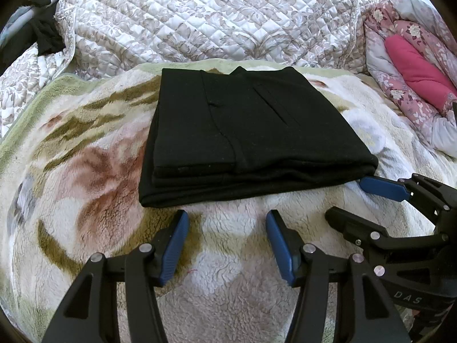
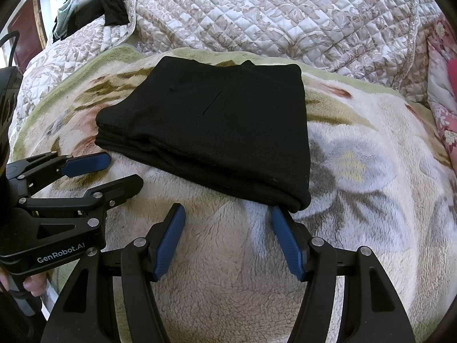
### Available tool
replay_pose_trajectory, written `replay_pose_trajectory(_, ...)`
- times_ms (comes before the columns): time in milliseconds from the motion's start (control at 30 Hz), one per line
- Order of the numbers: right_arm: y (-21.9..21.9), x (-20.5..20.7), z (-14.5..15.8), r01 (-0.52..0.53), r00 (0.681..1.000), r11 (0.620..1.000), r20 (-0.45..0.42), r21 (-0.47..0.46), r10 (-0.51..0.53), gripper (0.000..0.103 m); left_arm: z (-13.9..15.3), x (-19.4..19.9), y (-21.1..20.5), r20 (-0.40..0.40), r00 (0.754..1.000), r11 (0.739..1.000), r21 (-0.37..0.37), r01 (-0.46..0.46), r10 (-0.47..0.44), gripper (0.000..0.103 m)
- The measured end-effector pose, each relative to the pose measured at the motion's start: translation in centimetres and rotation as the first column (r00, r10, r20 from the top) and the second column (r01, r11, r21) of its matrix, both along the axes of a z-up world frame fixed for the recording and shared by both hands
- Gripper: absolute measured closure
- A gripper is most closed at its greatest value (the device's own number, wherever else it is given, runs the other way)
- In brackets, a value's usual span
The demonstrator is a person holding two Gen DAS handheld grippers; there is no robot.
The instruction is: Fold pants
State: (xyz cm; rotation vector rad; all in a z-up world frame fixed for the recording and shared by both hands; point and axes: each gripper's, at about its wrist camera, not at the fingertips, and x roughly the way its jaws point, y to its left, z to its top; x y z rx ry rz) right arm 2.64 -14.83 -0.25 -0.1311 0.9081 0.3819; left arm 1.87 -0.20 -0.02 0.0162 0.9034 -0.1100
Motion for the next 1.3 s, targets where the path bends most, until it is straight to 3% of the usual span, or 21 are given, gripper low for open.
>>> replay_pose_trajectory(1300,-0.02,-0.1,-0.14,-0.002,1.0,1.0,0.005,-0.003,0.002,0.039,0.0,0.04,0.09,0.003,1.0,1.0,0.012,0.003,-0.003,0.043)
